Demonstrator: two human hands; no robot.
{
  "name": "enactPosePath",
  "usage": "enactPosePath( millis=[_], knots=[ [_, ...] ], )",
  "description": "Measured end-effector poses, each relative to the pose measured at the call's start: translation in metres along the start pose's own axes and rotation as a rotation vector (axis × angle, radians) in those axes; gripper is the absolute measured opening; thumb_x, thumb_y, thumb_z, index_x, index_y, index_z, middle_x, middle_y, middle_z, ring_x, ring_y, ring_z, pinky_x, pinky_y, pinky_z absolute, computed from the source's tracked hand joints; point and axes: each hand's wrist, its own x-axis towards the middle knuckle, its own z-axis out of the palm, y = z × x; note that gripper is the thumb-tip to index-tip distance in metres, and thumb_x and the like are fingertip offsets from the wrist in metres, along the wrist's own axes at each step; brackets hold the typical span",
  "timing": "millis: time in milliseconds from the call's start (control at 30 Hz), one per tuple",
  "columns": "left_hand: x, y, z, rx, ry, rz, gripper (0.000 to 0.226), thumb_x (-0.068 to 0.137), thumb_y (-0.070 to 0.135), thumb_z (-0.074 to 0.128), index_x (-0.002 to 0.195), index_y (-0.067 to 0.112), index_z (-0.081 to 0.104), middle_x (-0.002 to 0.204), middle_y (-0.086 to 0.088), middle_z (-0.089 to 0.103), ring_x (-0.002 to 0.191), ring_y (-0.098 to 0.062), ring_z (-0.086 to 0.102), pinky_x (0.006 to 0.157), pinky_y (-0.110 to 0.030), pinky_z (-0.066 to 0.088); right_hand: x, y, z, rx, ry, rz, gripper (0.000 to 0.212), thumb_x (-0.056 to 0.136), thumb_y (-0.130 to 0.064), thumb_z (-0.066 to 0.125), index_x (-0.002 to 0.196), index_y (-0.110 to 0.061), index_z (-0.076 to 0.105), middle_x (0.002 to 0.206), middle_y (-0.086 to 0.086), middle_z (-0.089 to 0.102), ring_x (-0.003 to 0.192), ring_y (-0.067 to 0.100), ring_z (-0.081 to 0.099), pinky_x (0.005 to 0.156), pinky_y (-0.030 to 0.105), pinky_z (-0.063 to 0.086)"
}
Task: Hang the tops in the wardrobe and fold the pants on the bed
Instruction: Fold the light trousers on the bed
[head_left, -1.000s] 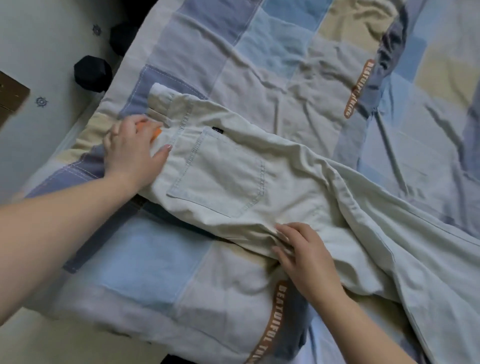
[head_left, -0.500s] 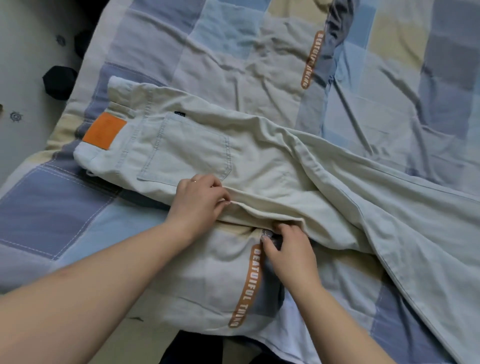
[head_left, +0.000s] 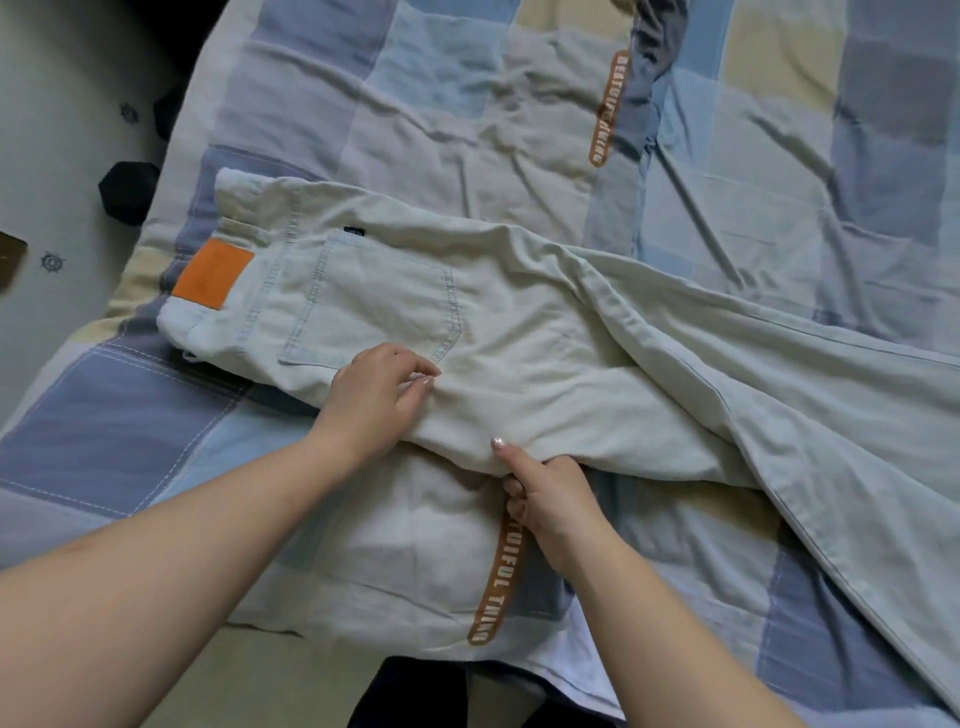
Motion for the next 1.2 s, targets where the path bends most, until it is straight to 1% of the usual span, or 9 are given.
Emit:
enactPosePath(
  millis=[100, 233, 333, 467, 733, 933, 1067, 1133, 1200],
  knots=[
    [0.000, -0.003, 0.006, 0.024, -0.048, 0.012, 0.030, 0.096, 0.026, 0.053, 0.122, 0.017, 0.063, 0.132, -0.005, 0.057, 0.127, -0.023, 0.047, 0.106, -0.039, 0.035, -0.008, 0.007, -0.002, -0.053, 0.014, -0.027, 0.018, 0.093, -0.025, 0.057, 0.083, -0.012, 0.063, 0.052, -0.004, 0.060, 0.041, 0.004, 0.048, 0.038, 0.016, 0.032],
    [-0.001, -0.007, 0.019, 0.224, -0.239, -0.010, 0.050, 0.098, 0.039, 0.042, 0.145, 0.022, 0.038, 0.156, -0.006, 0.025, 0.145, -0.021, 0.019, 0.117, -0.040, 0.016, -0.017, 0.023, -0.013, -0.180, -0.016, 0.103, 0.026, 0.097, -0.030, 0.051, 0.082, -0.008, 0.055, 0.042, 0.001, 0.047, 0.034, 0.008, 0.036, 0.035, 0.018, 0.027],
    [-0.007, 0.000, 0.033, 0.335, -0.297, 0.008, 0.061, 0.096, 0.050, 0.038, 0.150, 0.030, 0.020, 0.161, -0.002, 0.008, 0.148, -0.019, 0.003, 0.118, -0.048, 0.007, -0.010, 0.018, -0.015, -0.066, 0.011, 0.096, 0.027, 0.095, -0.033, 0.055, 0.088, -0.007, 0.056, 0.046, 0.002, 0.046, 0.037, 0.010, 0.034, 0.035, 0.018, 0.024],
    [-0.018, 0.015, 0.053, 0.446, -0.500, -0.012, 0.068, 0.095, 0.057, 0.032, 0.152, 0.033, 0.002, 0.161, -0.001, -0.010, 0.147, -0.020, -0.013, 0.117, -0.054, -0.002, -0.013, 0.021, -0.021, -0.206, 0.043, 0.120, 0.021, 0.094, -0.025, 0.056, 0.084, -0.007, 0.060, 0.049, -0.001, 0.054, 0.036, 0.007, 0.045, 0.035, 0.018, 0.031],
    [-0.018, 0.086, 0.064, 0.218, -0.196, 0.145, 0.046, 0.092, 0.031, 0.052, 0.137, 0.024, 0.046, 0.146, 0.002, 0.037, 0.138, -0.019, 0.028, 0.117, -0.043, 0.010, -0.056, 0.004, -0.095, 0.110, 0.335, 0.031, 0.009, 0.097, -0.022, 0.053, 0.095, -0.018, 0.060, 0.093, 0.005, 0.068, 0.072, 0.012, 0.065, 0.063, 0.024, 0.053],
    [-0.039, 0.166, 0.128, 0.038, -0.314, 0.298, 0.038, 0.092, 0.025, 0.054, 0.130, 0.021, 0.054, 0.132, 0.000, 0.052, 0.125, -0.018, 0.044, 0.108, -0.032, 0.028, -0.073, 0.000, -0.181, 0.175, 0.432, 0.021, 0.006, 0.096, -0.025, 0.054, 0.096, -0.022, 0.059, 0.097, 0.002, 0.067, 0.081, 0.011, 0.066, 0.068, 0.025, 0.054],
    [-0.046, 0.207, 0.178, -0.154, -0.509, 0.165, 0.040, 0.092, 0.018, 0.057, 0.132, 0.019, 0.052, 0.127, -0.001, 0.059, 0.115, -0.014, 0.054, 0.098, -0.022, 0.037, -0.072, 0.017, -0.247, 0.163, 0.494, 0.042, 0.024, 0.096, -0.024, 0.055, 0.118, -0.016, 0.058, 0.107, 0.002, 0.064, 0.093, 0.014, 0.064, 0.077, 0.031, 0.052],
    [-0.046, 0.224, 0.203, -0.246, -0.518, 0.051, 0.046, 0.092, 0.016, 0.056, 0.137, 0.023, 0.046, 0.126, -0.002, 0.060, 0.111, -0.013, 0.057, 0.096, -0.022, 0.040, -0.071, 0.030, -0.281, -0.201, 0.549, 0.041, 0.039, 0.095, -0.027, 0.056, 0.132, -0.016, 0.052, 0.131, 0.005, 0.056, 0.116, 0.021, 0.055, 0.096, 0.037, 0.046],
    [-0.046, 0.240, 0.230, -0.244, -0.545, 0.012, 0.059, 0.092, 0.017, 0.055, 0.146, 0.029, 0.033, 0.129, -0.003, 0.058, 0.112, -0.014, 0.056, 0.095, -0.020, 0.039, -0.071, 0.045, -0.319, -0.913, 0.555, 0.004, 0.053, 0.094, -0.033, 0.056, 0.143, -0.020, 0.041, 0.152, 0.006, 0.032, 0.138, 0.023, 0.032, 0.110, 0.036, 0.030]
  ],
)
